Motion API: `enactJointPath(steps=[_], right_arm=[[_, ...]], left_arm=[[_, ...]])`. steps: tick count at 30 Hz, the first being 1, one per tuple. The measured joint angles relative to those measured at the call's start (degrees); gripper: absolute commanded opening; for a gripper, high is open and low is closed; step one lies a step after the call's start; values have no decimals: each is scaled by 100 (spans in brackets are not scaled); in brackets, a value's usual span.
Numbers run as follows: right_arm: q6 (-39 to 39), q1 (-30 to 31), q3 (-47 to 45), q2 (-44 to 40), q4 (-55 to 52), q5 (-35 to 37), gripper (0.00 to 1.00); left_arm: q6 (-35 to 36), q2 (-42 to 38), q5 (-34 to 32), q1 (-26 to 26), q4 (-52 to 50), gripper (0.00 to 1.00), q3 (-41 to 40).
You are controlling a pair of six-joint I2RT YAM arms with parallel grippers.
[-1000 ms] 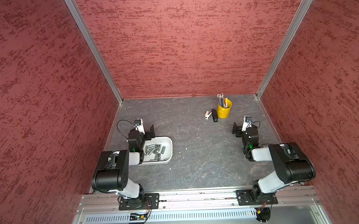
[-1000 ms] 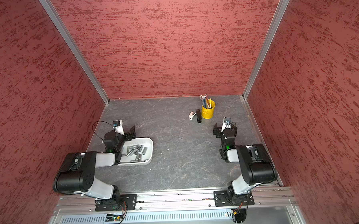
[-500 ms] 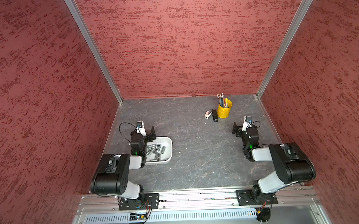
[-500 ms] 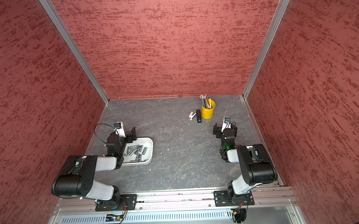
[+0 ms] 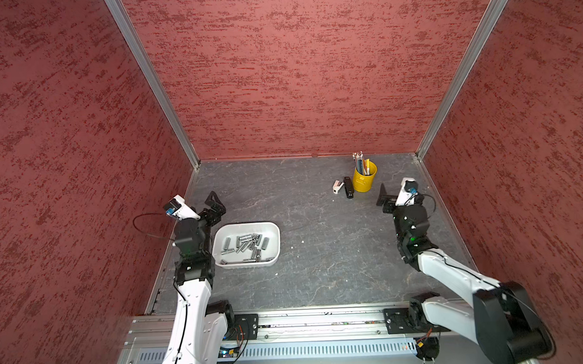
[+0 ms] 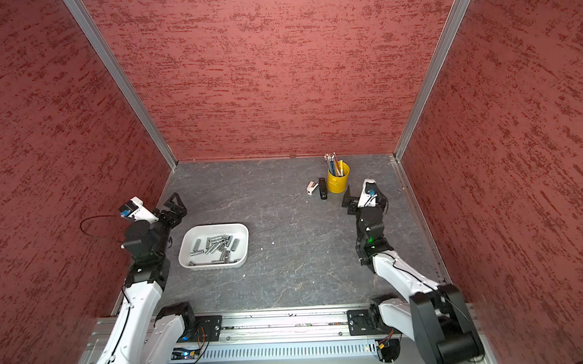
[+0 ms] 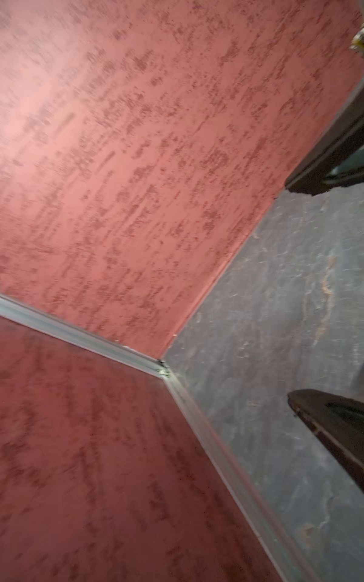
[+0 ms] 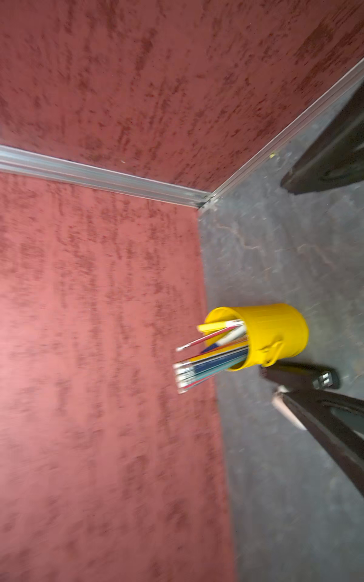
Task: Take out the socket from the storage box
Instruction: Move the storage box to the center of the board.
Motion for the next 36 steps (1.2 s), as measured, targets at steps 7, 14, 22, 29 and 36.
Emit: enactJointPath(steps=[7, 14, 22, 29, 36], right_arm=[[1923, 916, 2253, 24, -3049, -688, 92], [2750, 2962, 4207, 2046, -5182, -940, 92], [3042, 4446, 6004, 4369, -6505, -1099, 92], [3143, 4795, 7040, 5499, -7235, -1102, 85], [3180, 4802, 7761, 6271, -7737, -1073, 84]], left_arm=[[-92, 807, 485, 15, -2426, 100, 949], [-48, 1641, 876, 28, -3713, 100, 1753], [258, 1836, 1003, 26, -4548, 100, 2135], [448, 1784, 911, 26, -4848, 100, 2166], [468, 1759, 868, 28, -4909, 100, 2166]])
